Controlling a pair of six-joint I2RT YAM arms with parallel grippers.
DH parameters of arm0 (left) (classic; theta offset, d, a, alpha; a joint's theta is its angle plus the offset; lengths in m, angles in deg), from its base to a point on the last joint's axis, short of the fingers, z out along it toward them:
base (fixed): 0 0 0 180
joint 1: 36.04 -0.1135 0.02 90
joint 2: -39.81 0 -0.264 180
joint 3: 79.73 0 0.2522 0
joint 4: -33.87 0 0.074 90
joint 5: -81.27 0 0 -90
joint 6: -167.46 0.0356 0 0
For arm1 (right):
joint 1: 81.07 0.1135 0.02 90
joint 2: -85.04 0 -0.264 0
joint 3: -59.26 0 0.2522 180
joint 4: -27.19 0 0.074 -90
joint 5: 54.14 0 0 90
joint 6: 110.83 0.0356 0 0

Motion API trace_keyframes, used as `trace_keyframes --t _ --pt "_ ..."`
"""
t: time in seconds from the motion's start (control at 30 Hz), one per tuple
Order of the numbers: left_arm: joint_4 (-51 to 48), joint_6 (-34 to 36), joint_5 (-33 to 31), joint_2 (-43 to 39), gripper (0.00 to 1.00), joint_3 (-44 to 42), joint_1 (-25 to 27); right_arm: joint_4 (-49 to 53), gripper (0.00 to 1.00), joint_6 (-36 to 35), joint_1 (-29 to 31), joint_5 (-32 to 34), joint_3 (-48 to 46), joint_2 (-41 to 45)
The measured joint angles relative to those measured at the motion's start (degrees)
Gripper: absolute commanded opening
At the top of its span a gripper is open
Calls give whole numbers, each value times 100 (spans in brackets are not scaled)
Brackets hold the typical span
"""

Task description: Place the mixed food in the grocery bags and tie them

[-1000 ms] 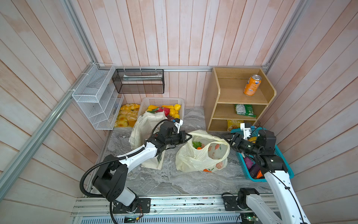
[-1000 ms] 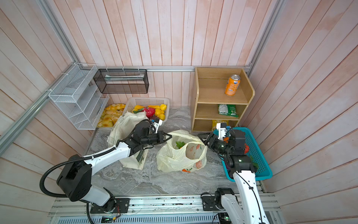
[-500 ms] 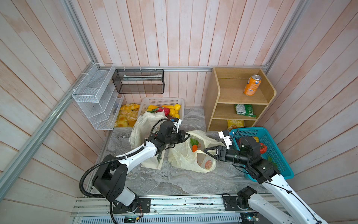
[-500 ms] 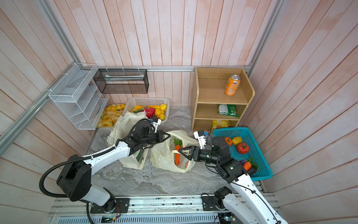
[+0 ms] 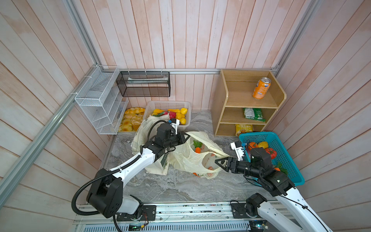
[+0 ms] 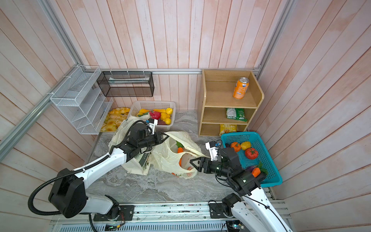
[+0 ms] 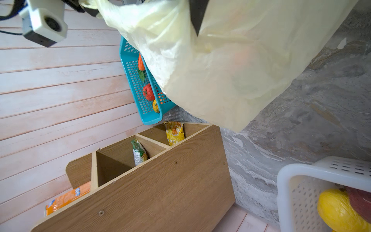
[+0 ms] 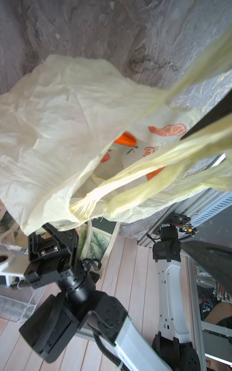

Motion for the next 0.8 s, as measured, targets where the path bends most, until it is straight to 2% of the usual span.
trace_keyframes --t 0.23,0.37,0.63,0.8 --pt "-11 0 2 -37 0 -170 -2 356 76 -297 -109 122 400 -151" --pt "-11 0 2 -37 0 -173 -9 365 76 -501 -199 -81 540 -103" --pt "-13 0 -39 -37 0 -205 -90 -645 76 -590 -238 -1733 385 195" --pt "-20 0 -133 -48 0 -205 -118 -1266 73 -632 -238 -2389 415 -61"
